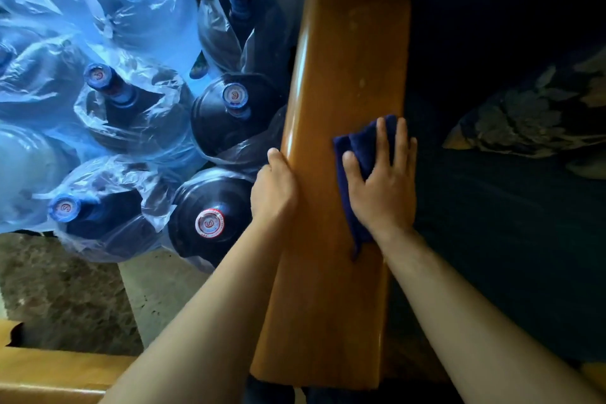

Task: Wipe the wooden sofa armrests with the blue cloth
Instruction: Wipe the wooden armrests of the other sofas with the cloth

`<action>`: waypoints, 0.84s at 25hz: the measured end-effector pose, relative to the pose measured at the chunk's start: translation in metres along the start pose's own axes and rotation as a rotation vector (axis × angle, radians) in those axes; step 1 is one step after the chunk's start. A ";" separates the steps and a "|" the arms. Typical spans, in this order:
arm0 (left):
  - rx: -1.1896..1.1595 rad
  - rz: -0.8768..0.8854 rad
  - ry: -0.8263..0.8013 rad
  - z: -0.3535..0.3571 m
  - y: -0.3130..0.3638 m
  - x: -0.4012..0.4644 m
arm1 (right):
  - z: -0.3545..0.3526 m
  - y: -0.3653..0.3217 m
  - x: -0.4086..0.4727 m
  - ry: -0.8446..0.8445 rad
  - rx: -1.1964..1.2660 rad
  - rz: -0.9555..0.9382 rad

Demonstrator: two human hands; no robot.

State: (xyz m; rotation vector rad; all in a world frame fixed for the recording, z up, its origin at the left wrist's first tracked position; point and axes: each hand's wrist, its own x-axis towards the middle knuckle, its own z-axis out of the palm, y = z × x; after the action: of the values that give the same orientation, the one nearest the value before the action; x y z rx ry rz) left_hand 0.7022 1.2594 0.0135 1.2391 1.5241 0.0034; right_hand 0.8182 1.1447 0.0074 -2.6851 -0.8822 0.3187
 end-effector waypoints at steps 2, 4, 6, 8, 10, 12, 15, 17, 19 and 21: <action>0.030 0.085 0.042 0.005 0.033 0.016 | -0.002 -0.008 0.060 0.007 0.148 0.142; -0.022 0.062 0.108 0.011 0.066 0.033 | -0.004 -0.019 0.114 -0.003 0.268 0.287; -0.040 0.001 0.185 0.020 0.086 0.043 | -0.008 -0.027 0.142 -0.009 0.275 0.316; 0.106 0.017 0.269 0.028 0.084 0.039 | -0.009 -0.025 0.133 -0.004 0.092 0.131; 0.204 0.046 0.346 0.034 0.082 0.034 | -0.008 -0.011 0.103 -0.014 -0.086 -0.164; 0.188 0.026 0.383 0.036 0.083 0.036 | -0.009 0.003 0.081 -0.065 -0.158 -0.328; 0.222 -0.014 0.429 0.037 0.083 0.038 | -0.011 -0.002 0.111 -0.088 -0.216 -0.322; 0.241 -0.024 0.420 0.038 0.081 0.035 | -0.010 -0.026 0.149 -0.053 -0.217 -0.198; 0.237 -0.043 0.426 0.038 0.086 0.036 | -0.008 -0.049 0.189 0.026 -0.180 -0.047; 0.252 -0.070 0.445 0.037 0.084 0.034 | -0.003 -0.067 0.217 0.067 -0.174 0.057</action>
State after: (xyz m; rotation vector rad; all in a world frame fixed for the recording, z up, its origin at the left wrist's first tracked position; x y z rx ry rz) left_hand 0.7915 1.2989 0.0244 1.4484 2.0004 0.0452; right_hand 0.9535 1.3268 0.0081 -2.8667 -0.8505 0.1694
